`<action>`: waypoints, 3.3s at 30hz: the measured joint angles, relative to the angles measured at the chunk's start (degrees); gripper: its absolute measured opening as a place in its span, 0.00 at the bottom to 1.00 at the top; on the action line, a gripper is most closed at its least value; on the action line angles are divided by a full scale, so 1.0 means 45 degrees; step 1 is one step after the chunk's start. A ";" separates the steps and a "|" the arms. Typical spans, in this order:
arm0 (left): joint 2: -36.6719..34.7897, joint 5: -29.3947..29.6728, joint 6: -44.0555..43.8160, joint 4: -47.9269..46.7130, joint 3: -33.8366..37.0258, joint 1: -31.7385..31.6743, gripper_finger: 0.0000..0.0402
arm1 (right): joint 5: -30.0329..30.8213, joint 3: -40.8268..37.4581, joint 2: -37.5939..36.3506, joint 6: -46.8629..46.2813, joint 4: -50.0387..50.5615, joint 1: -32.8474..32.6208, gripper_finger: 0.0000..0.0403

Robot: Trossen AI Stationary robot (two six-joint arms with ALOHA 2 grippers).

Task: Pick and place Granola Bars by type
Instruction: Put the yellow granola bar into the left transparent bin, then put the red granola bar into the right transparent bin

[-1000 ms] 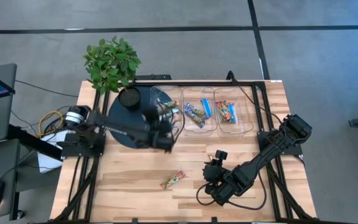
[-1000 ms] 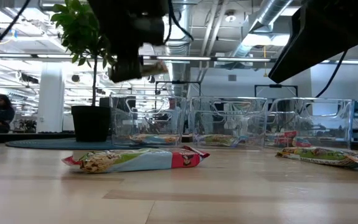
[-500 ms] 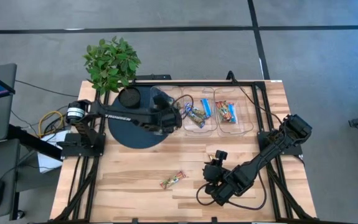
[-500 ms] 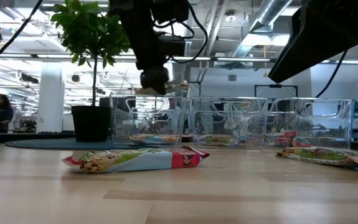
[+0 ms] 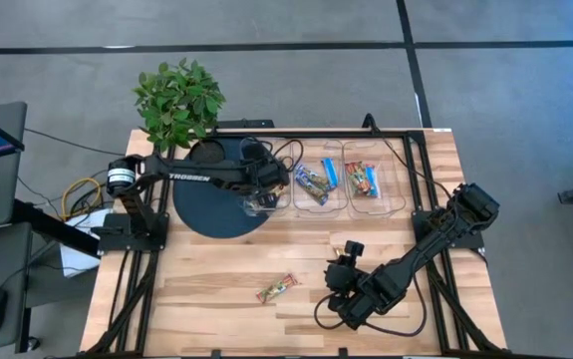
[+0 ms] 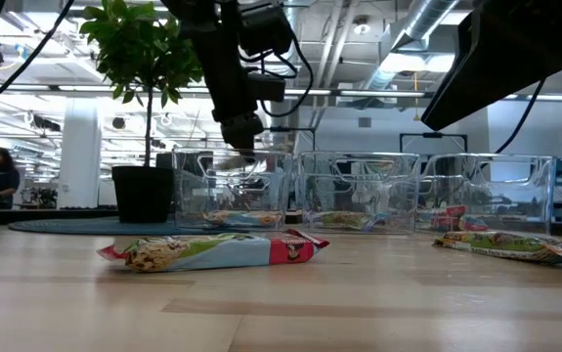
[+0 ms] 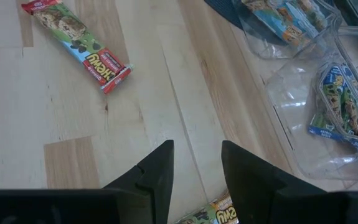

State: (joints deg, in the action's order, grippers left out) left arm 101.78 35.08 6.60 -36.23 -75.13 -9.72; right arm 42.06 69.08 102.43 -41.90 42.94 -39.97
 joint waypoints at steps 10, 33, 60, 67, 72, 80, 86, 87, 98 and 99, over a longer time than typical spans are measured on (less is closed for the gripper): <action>-0.0005 0.0317 -0.0061 -0.0587 0.0000 0.0036 0.47 | 0.0000 0.0000 0.0000 0.0005 0.0000 0.0000 0.31; -0.5027 0.0798 -0.2816 -0.0573 0.2258 0.6780 0.45 | -0.1237 -0.1320 0.0019 0.7695 -0.7204 0.0420 0.31; -0.5479 0.6775 -0.3762 0.4580 0.7189 1.1993 0.45 | -0.4216 -0.1865 0.0360 0.9421 -0.8689 0.2605 0.31; -0.5479 0.6722 -0.3749 0.4586 0.7189 1.2080 0.45 | -0.4906 -0.1881 0.0320 0.9639 -0.9564 0.2667 0.31; -0.5479 0.6690 -0.3819 0.4594 0.7184 1.2089 0.45 | -0.8462 -0.1872 0.1340 1.1854 -1.2451 0.2922 0.31; -0.5479 0.6607 -0.3850 0.4564 0.7184 1.2089 0.45 | -0.9080 -0.1648 0.2231 1.2174 -1.3443 0.3765 0.31; -0.5479 0.6607 -0.3869 0.4551 0.7184 1.2084 0.45 | -1.0605 -0.1171 0.3085 1.1658 -1.3711 0.4178 0.34; -0.5479 0.6603 -0.3903 0.4547 0.7179 1.2084 0.45 | -1.0765 -0.0988 0.3316 1.1698 -1.3850 0.4188 0.35; -0.5479 0.6593 -0.4002 0.4492 0.7179 1.2084 0.45 | -1.0690 0.0142 0.4619 1.2000 -1.3153 0.4434 0.56; -0.5479 0.6591 -0.4007 0.4492 0.7179 1.2084 0.45 | -1.0673 0.0203 0.4619 1.1990 -1.3049 0.4467 0.57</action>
State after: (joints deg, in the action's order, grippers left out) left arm 77.12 64.74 -11.43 -16.01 -42.83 44.66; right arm -5.96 69.99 123.22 12.06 -15.78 -19.87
